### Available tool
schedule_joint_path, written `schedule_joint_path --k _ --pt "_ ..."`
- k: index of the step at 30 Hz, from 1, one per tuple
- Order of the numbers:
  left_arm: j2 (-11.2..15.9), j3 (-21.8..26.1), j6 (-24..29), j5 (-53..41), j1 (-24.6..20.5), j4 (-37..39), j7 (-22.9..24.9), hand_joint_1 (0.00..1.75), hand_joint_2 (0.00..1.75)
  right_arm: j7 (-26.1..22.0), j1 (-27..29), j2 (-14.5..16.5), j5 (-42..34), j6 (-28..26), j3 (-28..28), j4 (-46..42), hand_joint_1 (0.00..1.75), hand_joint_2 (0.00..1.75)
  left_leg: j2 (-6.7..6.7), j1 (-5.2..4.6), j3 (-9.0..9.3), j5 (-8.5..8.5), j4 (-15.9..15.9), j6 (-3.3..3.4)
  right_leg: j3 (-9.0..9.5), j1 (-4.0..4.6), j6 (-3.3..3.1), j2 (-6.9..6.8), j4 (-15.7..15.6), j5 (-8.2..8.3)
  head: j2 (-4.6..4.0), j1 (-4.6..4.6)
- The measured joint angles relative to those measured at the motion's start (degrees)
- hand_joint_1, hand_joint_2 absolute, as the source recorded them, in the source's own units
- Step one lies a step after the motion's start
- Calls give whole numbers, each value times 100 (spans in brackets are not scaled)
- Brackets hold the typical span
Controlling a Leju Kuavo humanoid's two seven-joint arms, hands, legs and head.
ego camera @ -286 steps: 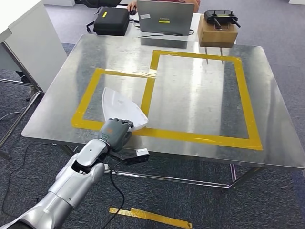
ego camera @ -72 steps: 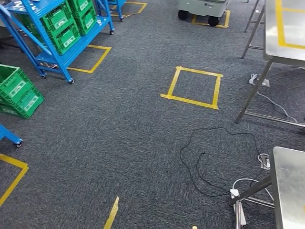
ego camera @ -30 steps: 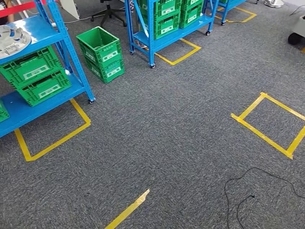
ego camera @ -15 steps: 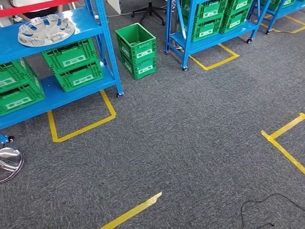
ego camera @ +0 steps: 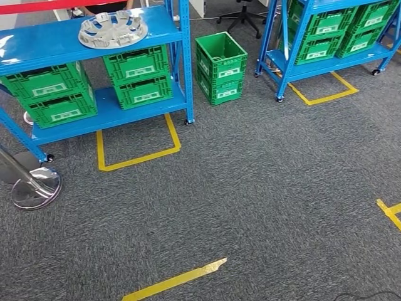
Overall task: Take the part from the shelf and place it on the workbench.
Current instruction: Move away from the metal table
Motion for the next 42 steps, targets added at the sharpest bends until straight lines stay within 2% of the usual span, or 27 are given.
schedule_joint_path --k 1,2,4,5,6,7,8,9,10,11,12,13,15,16,17,19,20,21,22,23,25,26,28,31,38,42 --pt "-2 0 2 0 8 -1 1 0 0 -1 -9 0 0 -2 1 0 0 0 -60 13 8 20 -24 36 -7 -8 29 101 68 -67 0 10" --pt "-4 -1 3 0 5 -1 1 0 0 -2 -14 0 -1 -3 2 1 0 0 -122 30 13 42 -48 68 -80 -16 53 258 257 -198 0 29" --pt "-11 -4 5 -1 -7 -1 1 0 0 -2 -6 0 -2 -5 3 7 0 0 -255 45 5 58 -56 101 -444 -28 74 593 987 -576 0 70" --pt "-13 -6 4 0 -11 -1 1 0 0 -1 1 0 -2 -4 3 13 0 0 -331 43 0 58 -55 107 -649 -30 80 667 1369 -712 0 79" --pt "-15 -8 4 5 -9 -1 1 0 0 0 7 0 -2 -4 2 19 0 0 -410 41 5 56 -53 109 -797 -30 80 699 1607 -743 0 81" --pt "-14 -9 6 16 -6 -2 3 0 0 0 8 -1 -1 -3 2 24 0 0 -491 39 15 52 -52 108 -848 -29 76 713 1624 -647 0 82" --pt "-14 -13 9 38 -2 -2 13 0 0 -2 7 -1 -1 -2 -1 28 0 0 -575 39 33 46 -52 103 -794 -30 67 732 1415 -444 0 82" --pt "-15 -22 11 72 4 -5 32 0 0 -9 6 -2 2 1 -6 31 0 0 -660 40 51 37 -51 92 -658 -35 51 811 1037 -183 0 84" --pt "-16 -37 14 109 11 -12 58 0 0 -20 6 -2 4 4 -13 34 0 0 -739 33 61 24 -44 73 -509 -42 29 970 643 23 0 86" --pt "-17 -59 15 148 18 -27 87 0 0 -33 6 -2 8 7 -19 38 0 0 -814 29 63 11 -31 47 -384 -53 9 1111 318 156 0 85" --pt "-17 -84 15 177 31 -49 111 0 0 -44 6 -1 15 12 -24 42 0 0 -882 30 48 4 -23 16 -307 -57 -11 1227 126 207 0 87" --pt "-17 -106 15 195 43 -69 126 0 0 -50 3 -1 22 16 -26 47 0 0 -946 36 26 5 -18 -22 -271 -52 -34 1268 68 190 0 88" --pt "-16 -133 15 216 77 -98 145 0 0 -54 -12 -2 37 21 -34 52 0 0 -1030 62 -11 13 -15 -96 -230 -49 -90 1136 39 199 0 90" --pt "-15 -139 15 225 91 -108 152 0 0 -57 -20 -2 42 20 -40 52 0 0 -943 62 -44 -31 48 -130 -209 -55 -125 1060 22 209 0 76" --pt "-15 -144 16 231 99 -119 160 0 0 -61 -21 -1 44 20 -46 53 0 0 -796 57 -122 -134 208 -158 -198 -63 -156 970 1 217 0 51" --pt "-14 -160 17 238 91 -138 168 0 0 -68 -12 2 47 22 -50 58 0 0 -442 54 -444 -482 846 -206 -196 -54 -200 776 -17 204 0 5" --pt "-14 -168 17 238 84 -144 170 0 0 -70 -7 1 48 22 -54 63 0 0 -359 61 -641 -641 1229 -226 -204 -45 -212 669 -16 190 0 -5" --pt "-13 -173 17 237 83 -146 170 0 0 -78 -9 1 48 18 -58 69 0 0 -320 67 -781 -715 1503 -239 -207 -38 -218 576 -15 172 0 -2" --pt "-13 -175 17 233 88 -147 168 0 0 -93 -18 0 42 5 -64 77 0 0 -301 70 -824 -680 1589 -245 -206 -33 -216 503 -15 153 0 -2" --pt "-13 -175 17 221 95 -148 164 0 0 -111 -34 -1 29 -15 -70 87 0 0 -293 71 -750 -543 1452 -241 -185 -30 -209 447 -15 136 0 -2" --pt "-11 -170 17 194 106 -148 151 0 0 -144 -77 0 -6 -59 -75 109 0 0 -265 63 -348 -167 713 -192 -142 -24 -182 389 -15 110 0 -3" --pt "-10 -168 18 181 103 -148 143 0 0 -150 -99 0 -22 -72 -78 119 0 0 -242 54 -160 -49 364 -156 -127 -12 -160 373 -8 96 0 -2" --pt "-13 -165 19 168 89 -147 123 0 0 -154 -128 -1 -40 -79 -88 135 0 0 -207 43 23 25 11 -128 -117 18 -153 366 15 63 0 5" --pt "-15 -159 20 144 80 -146 105 0 0 -157 -142 0 -49 -79 -110 156 0 0 -200 30 29 21 -15 -130 -110 21 -172 380 4 70 0 7" --pt "-13 -148 31 130 65 -146 72 0 0 -156 -145 0 -51 -69 -135 192 0 0 -191 18 27 3 -13 -70 -85 10 -99 387 -68 100 0 7" --pt "-11 -140 50 134 63 -146 0 0 0 -154 -143 0 -66 -59 -137 197 0 0 -190 16 28 -1 -11 -62 -84 8 -84 387 -73 99 0 6"
